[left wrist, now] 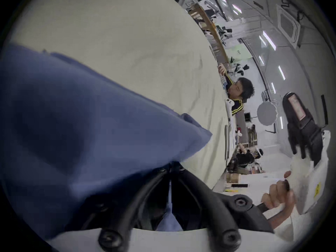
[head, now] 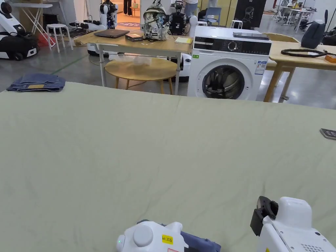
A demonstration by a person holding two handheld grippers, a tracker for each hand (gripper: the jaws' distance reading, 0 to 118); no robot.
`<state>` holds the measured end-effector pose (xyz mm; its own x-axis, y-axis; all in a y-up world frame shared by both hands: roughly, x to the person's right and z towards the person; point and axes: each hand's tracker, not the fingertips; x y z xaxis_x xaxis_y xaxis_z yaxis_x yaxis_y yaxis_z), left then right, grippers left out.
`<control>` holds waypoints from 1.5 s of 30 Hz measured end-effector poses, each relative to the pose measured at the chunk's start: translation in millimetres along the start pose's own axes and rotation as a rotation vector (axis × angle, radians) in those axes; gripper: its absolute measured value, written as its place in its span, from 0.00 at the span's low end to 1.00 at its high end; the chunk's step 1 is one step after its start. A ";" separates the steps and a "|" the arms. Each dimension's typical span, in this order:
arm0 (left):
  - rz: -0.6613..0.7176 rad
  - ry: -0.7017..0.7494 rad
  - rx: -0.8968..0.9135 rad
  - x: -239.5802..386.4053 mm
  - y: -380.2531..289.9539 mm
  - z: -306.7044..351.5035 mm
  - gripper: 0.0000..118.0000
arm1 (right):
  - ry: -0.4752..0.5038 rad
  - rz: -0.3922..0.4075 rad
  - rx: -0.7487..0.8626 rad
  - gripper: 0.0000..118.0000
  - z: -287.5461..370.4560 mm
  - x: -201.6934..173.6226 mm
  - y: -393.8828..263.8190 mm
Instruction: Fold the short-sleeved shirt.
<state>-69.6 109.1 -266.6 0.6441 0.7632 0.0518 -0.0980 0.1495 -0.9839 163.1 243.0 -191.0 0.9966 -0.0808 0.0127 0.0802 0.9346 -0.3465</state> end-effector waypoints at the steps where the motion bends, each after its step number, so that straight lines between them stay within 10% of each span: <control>1: -0.005 0.002 0.002 1.2 -0.6 -0.7 0.00 | 0.000 -0.001 0.003 0.00 0.2 0.1 0.1; 8: -0.207 0.113 0.093 25.0 0.8 28.1 0.00 | -0.001 0.013 0.047 0.00 0.5 -3.1 2.8; 27: -0.589 0.743 1.231 19.6 -34.1 217.0 0.00 | 0.003 0.054 0.193 0.00 -6.2 -46.0 13.9; 36: -0.556 0.759 1.288 17.9 -33.2 230.6 0.00 | -0.024 0.053 0.255 0.00 0.6 -52.1 18.6; 45: -0.537 0.714 1.173 5.7 -38.8 226.1 0.00 | 0.135 0.184 -0.082 0.00 26.5 -56.4 -49.6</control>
<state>-233.6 249.8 -189.4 0.9961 0.0400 -0.0789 -0.0522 0.9860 -0.1585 103.4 210.3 -149.7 0.9827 0.0380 -0.1810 -0.1100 0.9069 -0.4067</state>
